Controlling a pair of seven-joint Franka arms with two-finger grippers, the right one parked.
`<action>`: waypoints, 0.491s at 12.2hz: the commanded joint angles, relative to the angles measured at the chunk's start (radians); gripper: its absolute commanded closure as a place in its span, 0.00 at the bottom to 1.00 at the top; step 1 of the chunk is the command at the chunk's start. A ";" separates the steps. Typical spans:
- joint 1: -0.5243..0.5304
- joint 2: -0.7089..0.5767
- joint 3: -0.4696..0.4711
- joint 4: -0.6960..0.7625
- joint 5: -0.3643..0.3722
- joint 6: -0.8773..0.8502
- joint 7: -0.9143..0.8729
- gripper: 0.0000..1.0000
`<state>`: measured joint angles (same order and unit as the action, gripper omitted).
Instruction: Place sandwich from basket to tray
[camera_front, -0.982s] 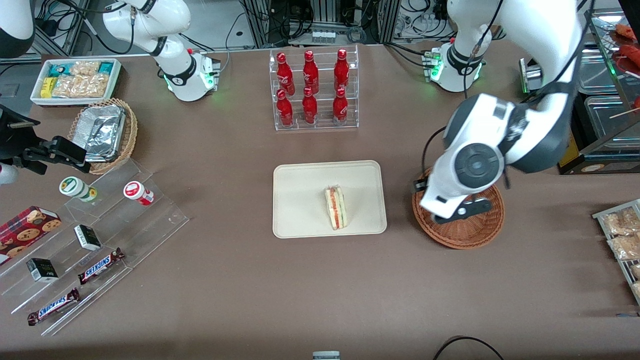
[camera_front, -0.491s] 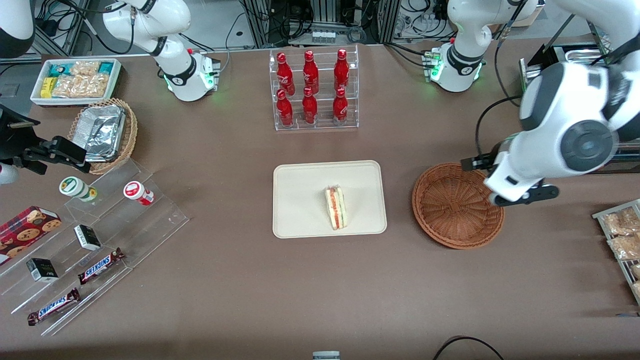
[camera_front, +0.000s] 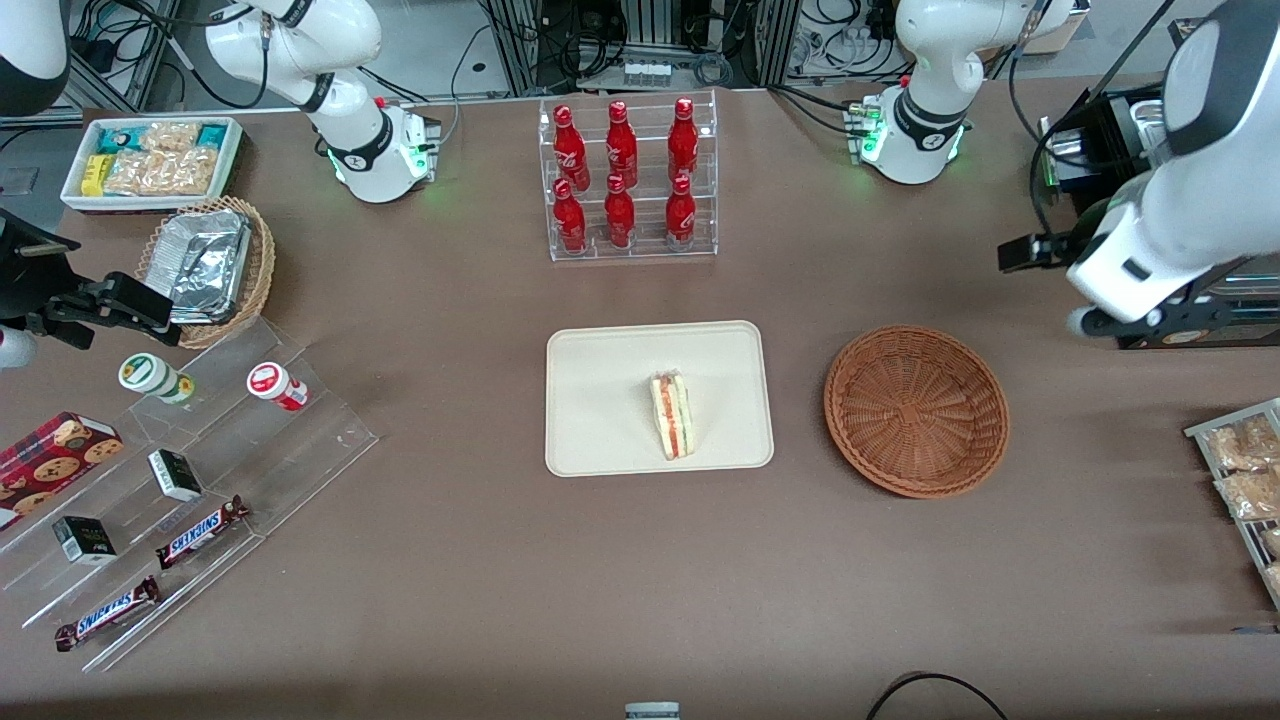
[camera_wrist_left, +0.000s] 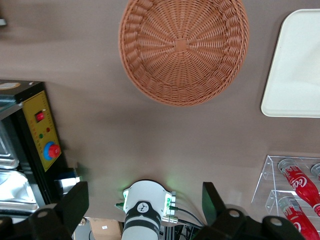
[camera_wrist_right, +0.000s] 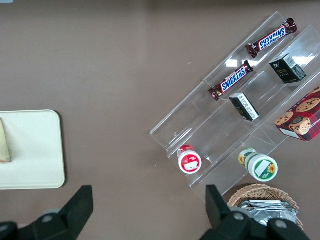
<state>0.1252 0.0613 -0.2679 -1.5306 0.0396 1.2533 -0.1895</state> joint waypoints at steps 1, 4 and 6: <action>0.013 -0.046 0.036 0.004 -0.013 -0.050 0.060 0.00; 0.013 -0.061 0.088 0.023 -0.006 -0.058 0.113 0.00; 0.011 -0.058 0.091 0.037 -0.004 -0.054 0.107 0.00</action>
<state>0.1270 0.0108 -0.1715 -1.5088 0.0396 1.2127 -0.0953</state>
